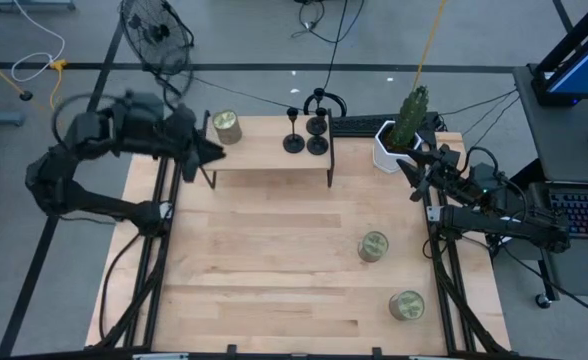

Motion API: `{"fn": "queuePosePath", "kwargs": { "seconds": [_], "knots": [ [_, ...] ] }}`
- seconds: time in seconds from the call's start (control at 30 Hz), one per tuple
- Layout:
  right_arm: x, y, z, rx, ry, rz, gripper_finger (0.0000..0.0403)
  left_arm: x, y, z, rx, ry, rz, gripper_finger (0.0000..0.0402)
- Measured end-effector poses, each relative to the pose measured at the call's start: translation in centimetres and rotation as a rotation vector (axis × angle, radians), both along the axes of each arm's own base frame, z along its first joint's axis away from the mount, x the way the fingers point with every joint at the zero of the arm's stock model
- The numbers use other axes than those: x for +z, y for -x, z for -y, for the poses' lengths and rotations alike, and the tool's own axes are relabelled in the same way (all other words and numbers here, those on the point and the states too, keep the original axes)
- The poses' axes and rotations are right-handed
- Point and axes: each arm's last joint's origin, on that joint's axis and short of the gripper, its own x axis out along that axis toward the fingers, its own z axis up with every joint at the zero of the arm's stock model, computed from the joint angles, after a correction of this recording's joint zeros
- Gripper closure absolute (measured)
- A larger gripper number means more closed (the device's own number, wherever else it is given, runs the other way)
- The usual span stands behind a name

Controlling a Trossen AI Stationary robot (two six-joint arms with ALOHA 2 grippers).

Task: Pick & Place candle stick holders
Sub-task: Put the top scented candle on the shelf

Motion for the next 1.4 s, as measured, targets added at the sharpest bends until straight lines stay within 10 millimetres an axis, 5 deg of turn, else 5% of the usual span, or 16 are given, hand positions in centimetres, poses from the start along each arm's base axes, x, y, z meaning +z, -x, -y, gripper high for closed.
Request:
{"fn": "queuePosePath", "kwargs": {
  "seconds": [0.43,0.7,1.07,1.4],
  "knots": [
    [0.0,0.0,0.0,0.013,-0.109,0.071,0.0195,-11.7,-0.5,3.2,-0.124,0.085,0.104,0.0289],
    [0.0,0.0,0.0,0.011,-0.078,0.05,0.0195,-16.4,1.1,3.4,-0.11,0.134,0.088,0.0289],
    [0.0,0.0,0.0,0.009,-0.066,0.042,0.0195,-16.9,1.3,3.5,-0.067,0.231,0.103,0.0289],
    [0.0,0.0,-0.1,0.036,-0.118,0.075,0.0195,-16.2,2.8,3.7,-0.244,0.043,0.15,0.0289]
  ]
}}
